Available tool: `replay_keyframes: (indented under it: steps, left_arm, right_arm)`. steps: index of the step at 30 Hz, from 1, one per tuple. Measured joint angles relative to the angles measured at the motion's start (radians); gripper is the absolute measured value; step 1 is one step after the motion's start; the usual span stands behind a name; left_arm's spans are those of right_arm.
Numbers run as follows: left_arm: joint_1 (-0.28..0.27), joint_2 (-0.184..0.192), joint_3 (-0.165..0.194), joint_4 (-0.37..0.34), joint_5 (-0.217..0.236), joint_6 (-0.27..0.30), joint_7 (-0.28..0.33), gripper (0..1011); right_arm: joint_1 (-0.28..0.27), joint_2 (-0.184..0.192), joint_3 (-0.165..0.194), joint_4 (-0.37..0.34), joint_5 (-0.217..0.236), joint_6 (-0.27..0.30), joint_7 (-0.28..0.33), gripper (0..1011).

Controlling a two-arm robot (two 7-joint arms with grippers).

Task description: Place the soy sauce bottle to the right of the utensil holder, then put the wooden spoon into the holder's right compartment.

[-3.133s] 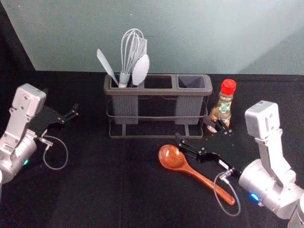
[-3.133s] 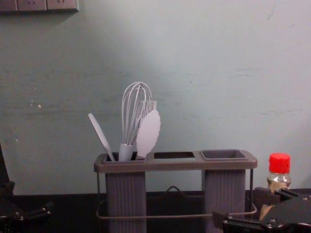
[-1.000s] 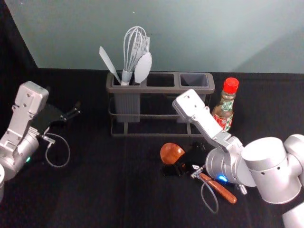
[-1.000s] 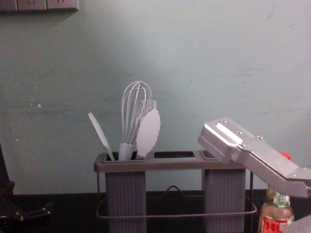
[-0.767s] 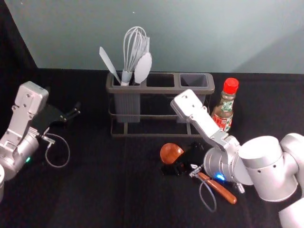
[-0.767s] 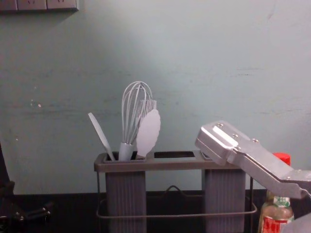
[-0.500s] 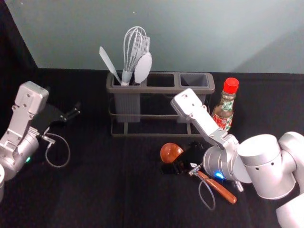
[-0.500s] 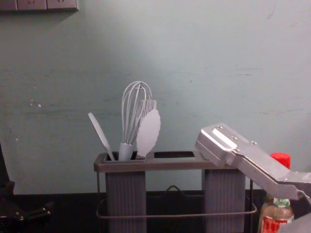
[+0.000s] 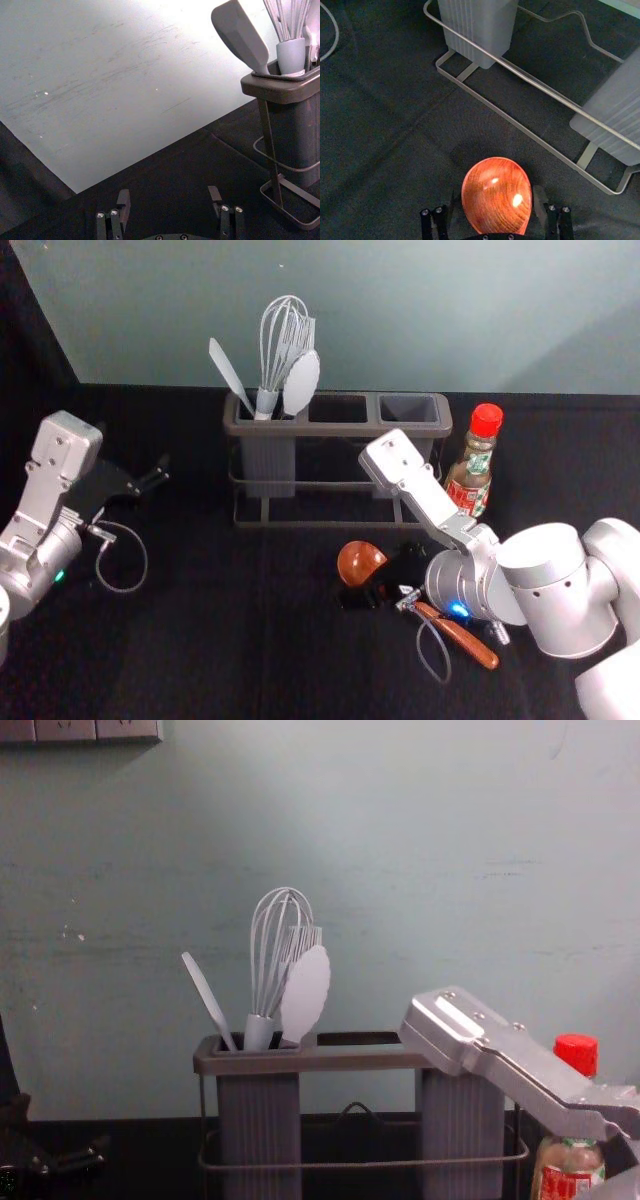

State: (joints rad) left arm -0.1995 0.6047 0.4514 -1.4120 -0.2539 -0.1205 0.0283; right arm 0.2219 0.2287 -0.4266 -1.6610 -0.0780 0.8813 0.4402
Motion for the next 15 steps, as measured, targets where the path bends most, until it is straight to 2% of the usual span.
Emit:
replay_keyframes:
  steps: [15]
  left_arm:
    - [0.000, 0.000, 0.000, 0.000, 0.000, 0.000, 0.000, 1011]
  right_arm:
    - [0.020, -0.009, -0.001, 0.007, -0.036, 0.028, 0.032, 1004]
